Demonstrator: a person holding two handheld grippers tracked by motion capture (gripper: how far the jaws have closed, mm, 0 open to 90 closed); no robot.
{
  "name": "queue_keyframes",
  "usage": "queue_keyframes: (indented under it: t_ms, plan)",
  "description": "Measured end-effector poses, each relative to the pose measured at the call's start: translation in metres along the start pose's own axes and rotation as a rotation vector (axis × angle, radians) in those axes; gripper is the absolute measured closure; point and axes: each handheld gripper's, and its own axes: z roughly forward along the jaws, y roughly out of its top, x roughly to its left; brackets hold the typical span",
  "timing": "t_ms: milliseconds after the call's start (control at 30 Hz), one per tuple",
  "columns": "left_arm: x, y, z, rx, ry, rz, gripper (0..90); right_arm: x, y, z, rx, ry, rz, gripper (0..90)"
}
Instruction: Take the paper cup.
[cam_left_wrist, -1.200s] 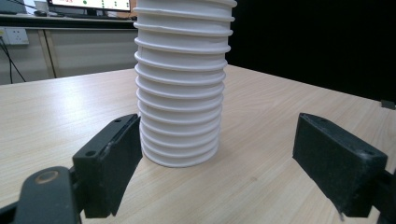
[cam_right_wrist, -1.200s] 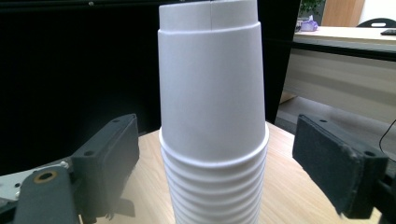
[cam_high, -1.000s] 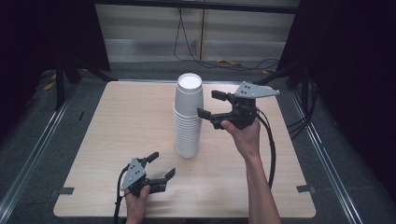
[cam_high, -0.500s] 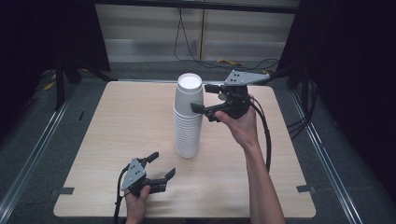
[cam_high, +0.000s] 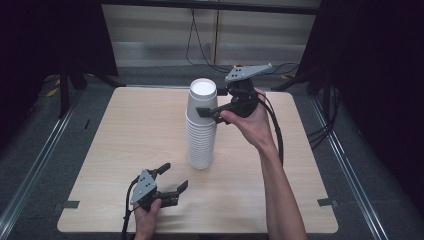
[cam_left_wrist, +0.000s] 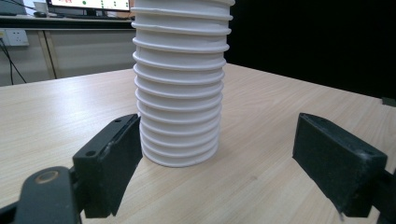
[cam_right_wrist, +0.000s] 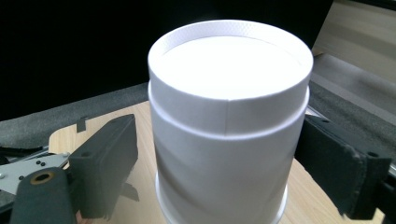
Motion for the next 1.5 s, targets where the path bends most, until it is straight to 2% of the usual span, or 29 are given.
queue_keyframes:
  t_ms: [300, 400, 533, 667, 1067, 1500]
  plan:
    - [0.0, 0.0, 0.0, 0.0, 0.004, 0.001, 15.6, -0.003, 0.008, 0.013, 0.056, -0.003, 0.007, 13.9]
    - [0.0, 0.0, 0.0, 0.001, 0.003, 0.001, 15.6, -0.002, 0.011, 0.015, 0.05, -0.011, -0.004, 17.2]
    - [0.0, 0.0, 0.0, 0.0, 0.002, 0.0, 15.7, -0.002, 0.014, 0.018, 0.087, -0.012, -0.016, 16.9]
    - [0.0, 0.0, 0.0, 0.0, 0.001, 0.0, 15.7, -0.003, 0.014, 0.018, 0.097, -0.004, -0.013, 16.9]
    - [0.0, 0.0, 0.0, 0.0, 0.001, 0.001, 15.6, -0.001, 0.018, 0.018, 0.114, -0.018, -0.042, 18.6]
    - [0.0, 0.0, 0.0, -0.001, 0.002, 0.002, 15.7, -0.001, 0.019, 0.017, 0.1, -0.015, -0.054, 19.4]
